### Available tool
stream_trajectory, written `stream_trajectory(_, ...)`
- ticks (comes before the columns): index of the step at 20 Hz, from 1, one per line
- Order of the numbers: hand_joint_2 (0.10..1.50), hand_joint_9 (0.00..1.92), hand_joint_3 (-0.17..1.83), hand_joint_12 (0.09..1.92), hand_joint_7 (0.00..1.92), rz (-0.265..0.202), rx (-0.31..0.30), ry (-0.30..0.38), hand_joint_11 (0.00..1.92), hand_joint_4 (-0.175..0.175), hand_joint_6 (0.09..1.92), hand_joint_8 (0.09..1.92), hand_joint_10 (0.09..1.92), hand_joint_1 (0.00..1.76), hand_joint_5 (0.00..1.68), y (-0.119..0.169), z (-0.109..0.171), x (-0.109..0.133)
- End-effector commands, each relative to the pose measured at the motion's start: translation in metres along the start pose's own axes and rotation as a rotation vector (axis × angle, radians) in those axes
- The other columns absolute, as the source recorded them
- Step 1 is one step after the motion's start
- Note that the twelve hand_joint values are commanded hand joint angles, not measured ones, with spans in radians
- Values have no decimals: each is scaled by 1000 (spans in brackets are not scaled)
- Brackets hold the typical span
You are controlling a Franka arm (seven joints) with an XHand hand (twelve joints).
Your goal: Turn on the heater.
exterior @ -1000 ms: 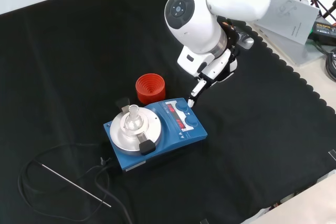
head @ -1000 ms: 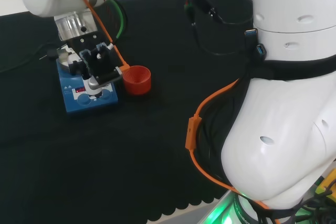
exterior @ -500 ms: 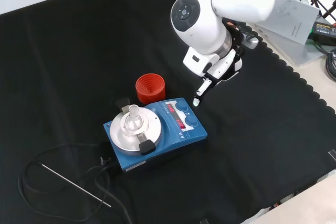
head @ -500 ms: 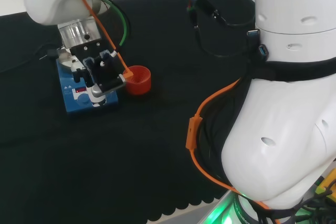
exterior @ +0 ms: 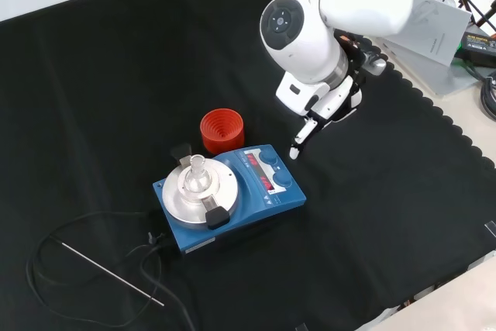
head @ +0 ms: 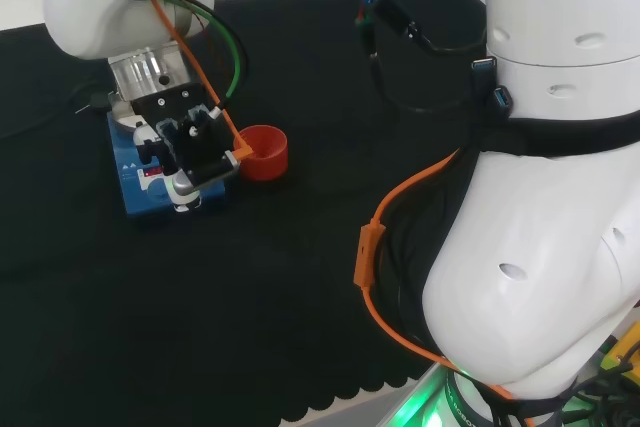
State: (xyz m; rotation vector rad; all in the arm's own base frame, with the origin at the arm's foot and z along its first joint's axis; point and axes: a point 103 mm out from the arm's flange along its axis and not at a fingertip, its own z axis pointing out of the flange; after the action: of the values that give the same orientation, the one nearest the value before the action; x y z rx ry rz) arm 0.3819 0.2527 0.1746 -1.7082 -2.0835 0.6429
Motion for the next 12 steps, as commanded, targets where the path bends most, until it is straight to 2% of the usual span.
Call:
stream_trajectory(1,410,1661,1444,1286,1613,0,2,-3,1367,-46,469,1486,1390,1548,78,2,4,1)
stream_trajectory(12,416,1669,1444,1289,1626,8,47,-25,1372,-33,460,1493,1398,1555,66,11,12,-1)
